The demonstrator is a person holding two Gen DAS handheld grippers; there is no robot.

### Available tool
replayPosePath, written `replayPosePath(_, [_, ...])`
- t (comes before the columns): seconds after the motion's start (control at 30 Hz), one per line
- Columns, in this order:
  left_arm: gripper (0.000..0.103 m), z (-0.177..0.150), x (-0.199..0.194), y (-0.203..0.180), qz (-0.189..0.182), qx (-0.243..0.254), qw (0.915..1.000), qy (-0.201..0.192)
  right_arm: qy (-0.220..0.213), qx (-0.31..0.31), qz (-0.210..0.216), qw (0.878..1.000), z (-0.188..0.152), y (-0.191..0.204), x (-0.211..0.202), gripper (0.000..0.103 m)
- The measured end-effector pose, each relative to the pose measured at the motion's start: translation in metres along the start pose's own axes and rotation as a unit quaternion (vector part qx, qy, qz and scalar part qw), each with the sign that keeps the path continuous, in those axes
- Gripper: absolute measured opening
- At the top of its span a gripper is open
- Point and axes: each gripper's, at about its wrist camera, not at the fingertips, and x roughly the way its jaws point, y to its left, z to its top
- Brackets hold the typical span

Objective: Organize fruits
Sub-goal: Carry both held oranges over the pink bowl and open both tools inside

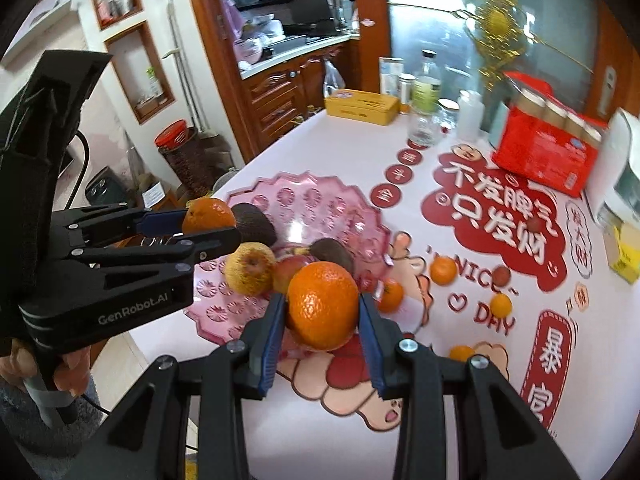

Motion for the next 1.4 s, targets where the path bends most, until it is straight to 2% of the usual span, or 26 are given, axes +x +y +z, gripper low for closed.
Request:
replayPosePath(0.17, [0.039, -0.001, 0.010, 0.023, 0.013, -0.018, 0.9997, 0.006, -0.005, -0.021, 0.003, 1.000, 0.018, 0.018, 0.014, 0.036])
replayPosePath(0.4, [0.039, -0.002, 0.034, 0.044, 0.023, -0.038, 0.9986, 0.028, 0.003, -0.021, 0.006, 1.000, 0.041, 0.026, 0.046, 0.036])
replayPosePath(0.63, [0.039, 0.000, 0.063, 0.062, 0.033, -0.056, 0.9967, 0.047, 0.026, -0.009, 0.007, 1.000, 0.053, 0.023, 0.084, 0.036])
replayPosePath(0.9, [0.039, 0.002, 0.089, 0.064, 0.035, -0.063, 0.9953, 0.065, 0.058, 0.005, -0.002, 0.998, 0.050, 0.013, 0.120, 0.037])
replayPosePath(1.4, [0.039, 0.002, 0.101, 0.052, 0.031, -0.058, 0.9945, 0.082, 0.086, 0.016, -0.007, 0.996, 0.049, 0.006, 0.141, 0.039])
